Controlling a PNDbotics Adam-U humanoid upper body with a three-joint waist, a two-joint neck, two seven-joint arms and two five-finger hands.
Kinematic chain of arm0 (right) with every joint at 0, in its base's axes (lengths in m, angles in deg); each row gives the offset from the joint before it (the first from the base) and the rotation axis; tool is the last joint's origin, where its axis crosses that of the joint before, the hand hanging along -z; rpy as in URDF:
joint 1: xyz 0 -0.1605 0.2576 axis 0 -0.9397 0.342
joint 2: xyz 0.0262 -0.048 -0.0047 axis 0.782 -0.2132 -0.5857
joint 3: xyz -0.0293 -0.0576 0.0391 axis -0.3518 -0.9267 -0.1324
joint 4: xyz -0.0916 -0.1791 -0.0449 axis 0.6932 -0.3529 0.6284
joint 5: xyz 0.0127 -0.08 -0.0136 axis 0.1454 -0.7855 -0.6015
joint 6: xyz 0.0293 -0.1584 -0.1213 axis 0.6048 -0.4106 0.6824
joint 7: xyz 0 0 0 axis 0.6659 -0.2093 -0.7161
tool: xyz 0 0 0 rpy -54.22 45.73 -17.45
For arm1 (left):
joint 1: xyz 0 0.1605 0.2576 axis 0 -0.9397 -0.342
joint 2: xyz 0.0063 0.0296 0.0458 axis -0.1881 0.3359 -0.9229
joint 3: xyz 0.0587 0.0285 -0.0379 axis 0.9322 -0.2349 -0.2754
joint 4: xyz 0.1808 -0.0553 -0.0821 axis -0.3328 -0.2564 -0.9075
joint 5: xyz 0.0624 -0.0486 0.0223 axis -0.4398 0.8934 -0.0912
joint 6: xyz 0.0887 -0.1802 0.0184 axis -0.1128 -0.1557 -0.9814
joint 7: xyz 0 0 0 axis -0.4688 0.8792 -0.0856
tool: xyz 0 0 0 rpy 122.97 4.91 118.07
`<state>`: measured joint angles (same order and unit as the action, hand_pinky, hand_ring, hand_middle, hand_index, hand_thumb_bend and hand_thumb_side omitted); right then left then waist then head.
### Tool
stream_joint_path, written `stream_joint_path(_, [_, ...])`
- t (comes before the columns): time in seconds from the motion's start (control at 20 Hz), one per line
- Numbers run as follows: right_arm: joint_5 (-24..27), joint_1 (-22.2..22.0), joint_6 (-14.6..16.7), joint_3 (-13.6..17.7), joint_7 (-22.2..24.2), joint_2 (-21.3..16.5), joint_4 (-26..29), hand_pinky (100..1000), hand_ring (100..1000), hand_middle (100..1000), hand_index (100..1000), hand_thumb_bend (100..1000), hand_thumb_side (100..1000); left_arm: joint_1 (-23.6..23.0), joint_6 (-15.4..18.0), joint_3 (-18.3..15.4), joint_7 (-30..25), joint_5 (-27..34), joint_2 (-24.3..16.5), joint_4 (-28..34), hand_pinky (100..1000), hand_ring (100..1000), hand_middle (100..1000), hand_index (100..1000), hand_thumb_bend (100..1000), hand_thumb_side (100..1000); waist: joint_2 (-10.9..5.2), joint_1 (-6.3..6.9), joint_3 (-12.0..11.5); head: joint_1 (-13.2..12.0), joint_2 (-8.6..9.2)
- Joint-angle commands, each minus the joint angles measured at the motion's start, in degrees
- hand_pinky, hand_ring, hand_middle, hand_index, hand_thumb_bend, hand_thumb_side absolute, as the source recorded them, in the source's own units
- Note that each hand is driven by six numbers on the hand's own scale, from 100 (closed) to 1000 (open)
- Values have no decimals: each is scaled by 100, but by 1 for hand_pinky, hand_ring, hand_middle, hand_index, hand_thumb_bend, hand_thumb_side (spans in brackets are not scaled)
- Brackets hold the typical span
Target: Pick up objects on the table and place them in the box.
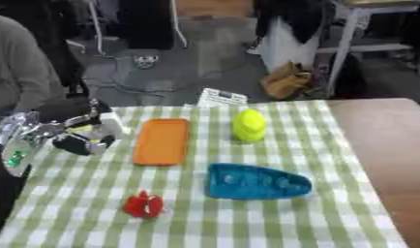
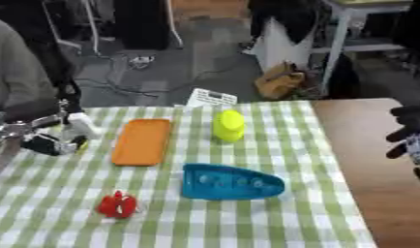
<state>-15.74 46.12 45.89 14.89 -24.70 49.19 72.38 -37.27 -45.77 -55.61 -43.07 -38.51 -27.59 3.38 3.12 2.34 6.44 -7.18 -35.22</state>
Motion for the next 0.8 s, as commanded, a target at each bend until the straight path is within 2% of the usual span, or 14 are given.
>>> stream_joint_path(0.05, [42,73,15,10,25,-52,134,493,593,734,698,100,714,290,-90,33,285,-500,153,-319,496,445,255,353,171,189,-79,-107,21,-9,46])
stream_joint_path(0.1, [46,74,15,9,27,-45,134,493,593,734,698,100,714,341,-165,48,475,-691,218,-430,496,445,255,353,171,189,-77,-114,30,-5,46])
stream_joint_path(0.15, [51,77,17,7,29,-36,135,493,594,734,698,100,713,406,-286,41,701,-918,289,-539,505,449,266,360,262,180,-76,-128,45,-18,46])
stream_joint_path(0.35, [70,94,22,-6,43,-11,136,493,593,734,698,100,714,572,-851,-2,1867,-1937,555,-1040,506,440,262,362,325,141,-70,-152,71,-56,63])
stream_joint_path(0.55, [85,111,29,-21,59,10,136,493,593,734,698,100,715,626,-1380,-121,3049,-2627,730,-1623,502,427,259,364,326,115,-54,-160,93,-80,91])
stream_joint_path(0.8, [101,124,33,-36,74,35,136,492,593,734,698,100,716,656,-1822,-273,3961,-3010,841,-2201,496,418,259,372,317,100,-22,-179,137,-110,110])
